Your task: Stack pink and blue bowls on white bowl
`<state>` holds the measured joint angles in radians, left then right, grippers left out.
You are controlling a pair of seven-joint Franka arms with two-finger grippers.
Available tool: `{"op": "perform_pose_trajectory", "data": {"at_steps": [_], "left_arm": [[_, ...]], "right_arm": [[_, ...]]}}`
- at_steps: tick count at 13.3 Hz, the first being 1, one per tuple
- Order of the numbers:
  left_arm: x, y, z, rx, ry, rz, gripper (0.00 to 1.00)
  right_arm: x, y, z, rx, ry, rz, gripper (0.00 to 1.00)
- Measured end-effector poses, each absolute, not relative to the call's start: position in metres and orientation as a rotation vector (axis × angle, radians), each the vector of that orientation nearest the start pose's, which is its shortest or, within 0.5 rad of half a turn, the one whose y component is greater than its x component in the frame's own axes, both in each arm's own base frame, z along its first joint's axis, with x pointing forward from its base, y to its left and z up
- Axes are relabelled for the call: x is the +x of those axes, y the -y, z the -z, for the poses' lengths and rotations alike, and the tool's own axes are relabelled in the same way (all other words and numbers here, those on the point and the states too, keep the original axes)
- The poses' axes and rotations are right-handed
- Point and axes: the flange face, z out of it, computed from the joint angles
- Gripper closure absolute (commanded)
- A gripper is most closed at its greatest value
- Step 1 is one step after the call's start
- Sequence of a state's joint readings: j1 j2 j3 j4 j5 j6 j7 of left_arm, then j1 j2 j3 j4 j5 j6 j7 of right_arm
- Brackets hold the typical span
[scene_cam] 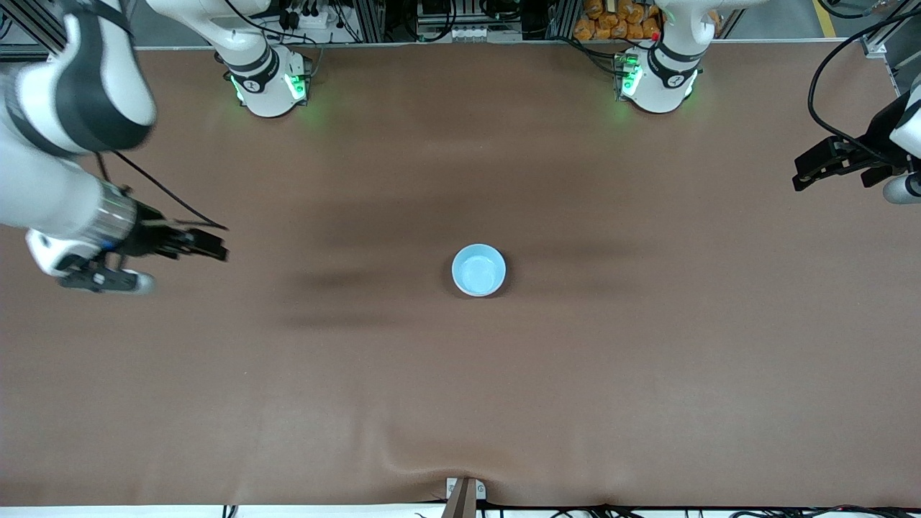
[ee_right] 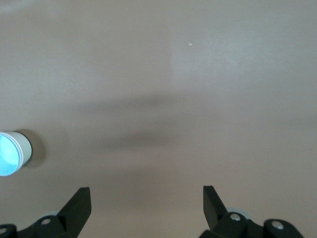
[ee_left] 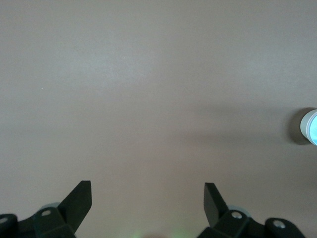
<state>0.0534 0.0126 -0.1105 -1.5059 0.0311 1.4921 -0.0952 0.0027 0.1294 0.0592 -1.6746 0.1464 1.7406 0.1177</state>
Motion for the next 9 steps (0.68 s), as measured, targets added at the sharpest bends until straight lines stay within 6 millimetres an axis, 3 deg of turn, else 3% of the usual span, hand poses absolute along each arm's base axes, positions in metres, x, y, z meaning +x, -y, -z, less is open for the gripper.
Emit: {"op": "perform_pose_trajectory", "data": {"at_steps": [4, 9], "left_arm": [[0.550, 0.027, -0.642, -3.109, 0.062, -0.036, 0.00], [0.550, 0.027, -0.642, -3.110, 0.051, -0.035, 0.00]], "right_arm": [[0.567, -0.008, -0.563, -3.045, -0.063, -0.085, 0.00], [0.541, 0.006, -0.614, -3.147, -0.045, -0.118, 0.00]]}}
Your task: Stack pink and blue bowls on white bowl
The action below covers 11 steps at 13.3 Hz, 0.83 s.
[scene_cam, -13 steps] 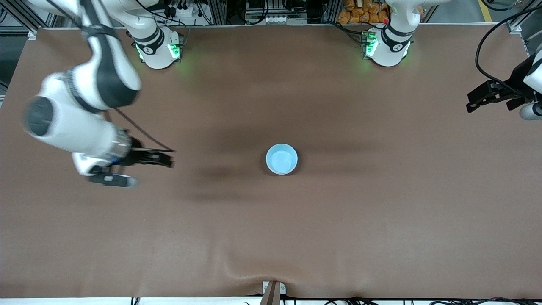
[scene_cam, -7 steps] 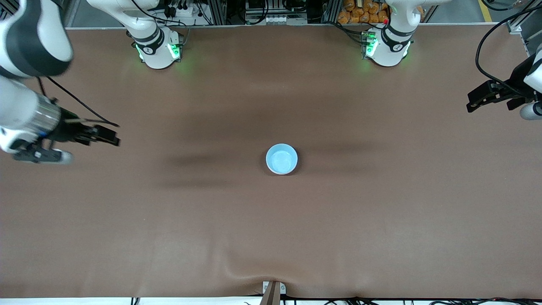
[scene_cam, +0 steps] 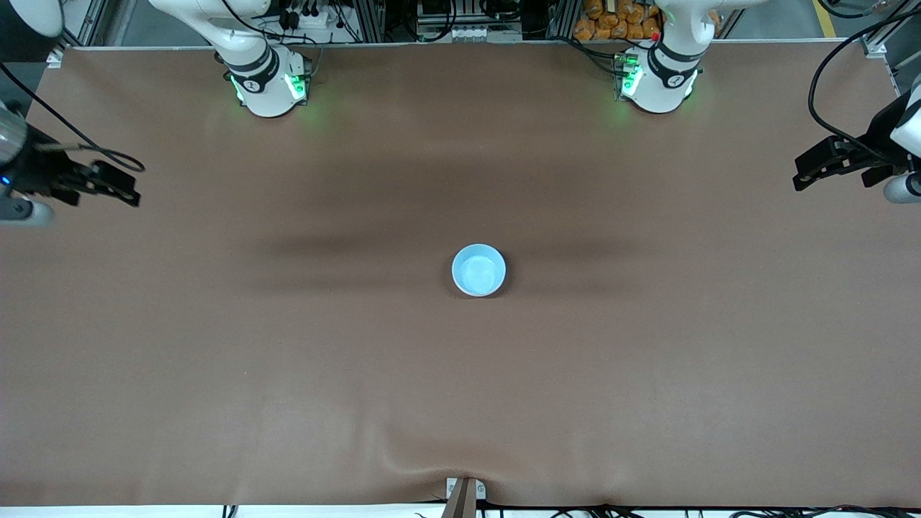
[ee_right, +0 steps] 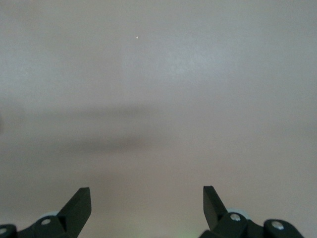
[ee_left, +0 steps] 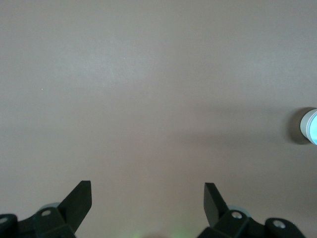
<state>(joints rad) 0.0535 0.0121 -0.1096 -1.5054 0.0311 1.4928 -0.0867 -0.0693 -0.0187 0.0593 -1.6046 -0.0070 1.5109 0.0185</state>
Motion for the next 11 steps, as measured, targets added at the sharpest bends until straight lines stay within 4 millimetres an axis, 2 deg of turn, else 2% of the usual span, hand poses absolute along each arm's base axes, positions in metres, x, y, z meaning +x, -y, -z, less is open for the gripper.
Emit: {"op": "perform_pose_trajectory", "data": {"at_steps": [2, 3, 6, 11], "left_arm": [[0.550, 0.026, -0.642, -3.110, 0.045, -0.032, 0.00], [0.550, 0.025, -0.642, -3.110, 0.045, -0.031, 0.00], [0.550, 0.025, -0.643, -3.110, 0.046, -0.028, 0.00], [0.550, 0.025, -0.643, -3.110, 0.046, -0.028, 0.00]], "right_arm": [[0.534, 0.007, -0.632, -3.148, -0.044, -0.136, 0.00], [0.533, 0.007, -0.635, -3.148, -0.036, -0.141, 0.00], [0.533, 0.009, -0.635, -3.146, 0.021, -0.143, 0.00], [0.533, 0.022, -0.635, -3.144, 0.015, -0.139, 0.00]]}}
